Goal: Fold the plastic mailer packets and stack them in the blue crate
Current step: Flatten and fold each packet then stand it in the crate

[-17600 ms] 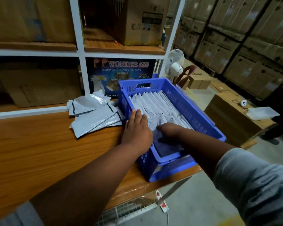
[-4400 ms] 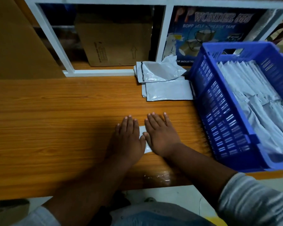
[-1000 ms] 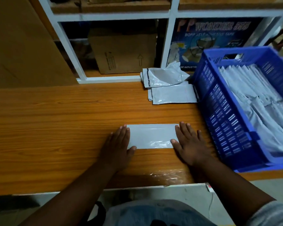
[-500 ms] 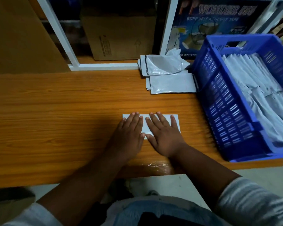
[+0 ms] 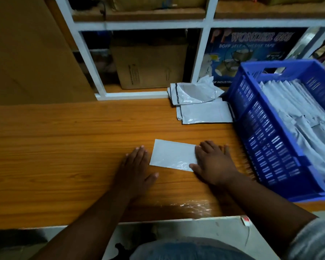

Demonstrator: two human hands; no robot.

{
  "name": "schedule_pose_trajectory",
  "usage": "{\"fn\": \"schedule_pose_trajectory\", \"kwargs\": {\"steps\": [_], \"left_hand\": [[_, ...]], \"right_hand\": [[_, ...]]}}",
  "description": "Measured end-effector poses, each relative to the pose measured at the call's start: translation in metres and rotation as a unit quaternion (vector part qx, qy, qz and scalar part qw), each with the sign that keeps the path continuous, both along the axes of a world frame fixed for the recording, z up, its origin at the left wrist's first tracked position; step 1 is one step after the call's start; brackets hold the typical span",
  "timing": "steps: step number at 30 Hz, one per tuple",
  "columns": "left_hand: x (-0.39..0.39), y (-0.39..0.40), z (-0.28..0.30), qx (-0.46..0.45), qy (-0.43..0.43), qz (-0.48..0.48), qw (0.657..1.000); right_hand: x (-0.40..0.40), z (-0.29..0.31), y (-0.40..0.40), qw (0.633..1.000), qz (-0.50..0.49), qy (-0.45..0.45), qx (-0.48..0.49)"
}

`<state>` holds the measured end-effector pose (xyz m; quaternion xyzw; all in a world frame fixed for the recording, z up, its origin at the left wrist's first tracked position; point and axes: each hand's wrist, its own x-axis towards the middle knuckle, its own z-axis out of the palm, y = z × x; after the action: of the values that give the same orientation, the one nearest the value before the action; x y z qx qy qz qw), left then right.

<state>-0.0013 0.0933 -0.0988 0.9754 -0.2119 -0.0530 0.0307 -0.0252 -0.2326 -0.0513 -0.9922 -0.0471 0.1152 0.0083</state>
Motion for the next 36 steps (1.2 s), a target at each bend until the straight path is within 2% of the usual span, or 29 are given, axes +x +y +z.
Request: {"fn": "schedule_pose_trajectory", "kwargs": {"steps": [2,4,8,10,13,16,18,24,29,33,36], "left_hand": [[0.004,0.001,0.011,0.003,0.019,-0.002,1.000],[0.007,-0.006,0.024,-0.006,0.037,0.021,0.999],[0.005,-0.024,0.045,-0.058,-0.027,0.034,0.997],[0.004,-0.037,0.052,-0.090,-0.050,0.055,0.993],[0.005,-0.063,0.064,-0.160,-0.027,0.118,0.980],[0.005,-0.095,0.075,-0.212,0.006,0.109,0.971],[0.008,-0.120,0.085,-0.237,0.035,0.094,0.966],[0.017,-0.219,0.127,-0.282,0.078,0.023,0.956],[0.013,-0.295,0.174,-0.312,0.100,-0.046,0.944],[0.005,-0.341,0.189,-0.315,0.181,-0.049,0.930],[-0.007,-0.364,0.183,-0.272,0.243,-0.051,0.930]], "right_hand": [[0.016,0.014,0.020,0.998,0.062,-0.006,0.007],[0.029,0.021,0.038,0.998,0.058,0.014,0.018],[0.046,0.024,0.043,0.994,-0.090,0.048,0.035],[0.044,0.023,0.031,0.989,-0.132,0.044,0.057],[0.036,0.028,0.006,0.968,-0.193,0.012,0.161],[0.025,0.053,-0.019,0.931,-0.242,-0.021,0.272],[0.019,0.080,-0.035,0.916,-0.254,-0.075,0.302],[-0.006,0.174,-0.104,0.910,-0.251,-0.210,0.255],[-0.032,0.223,-0.181,0.877,-0.312,-0.290,0.222],[-0.051,0.224,-0.236,0.868,-0.385,-0.268,0.165],[-0.058,0.199,-0.257,0.892,-0.401,-0.179,0.108]]}}
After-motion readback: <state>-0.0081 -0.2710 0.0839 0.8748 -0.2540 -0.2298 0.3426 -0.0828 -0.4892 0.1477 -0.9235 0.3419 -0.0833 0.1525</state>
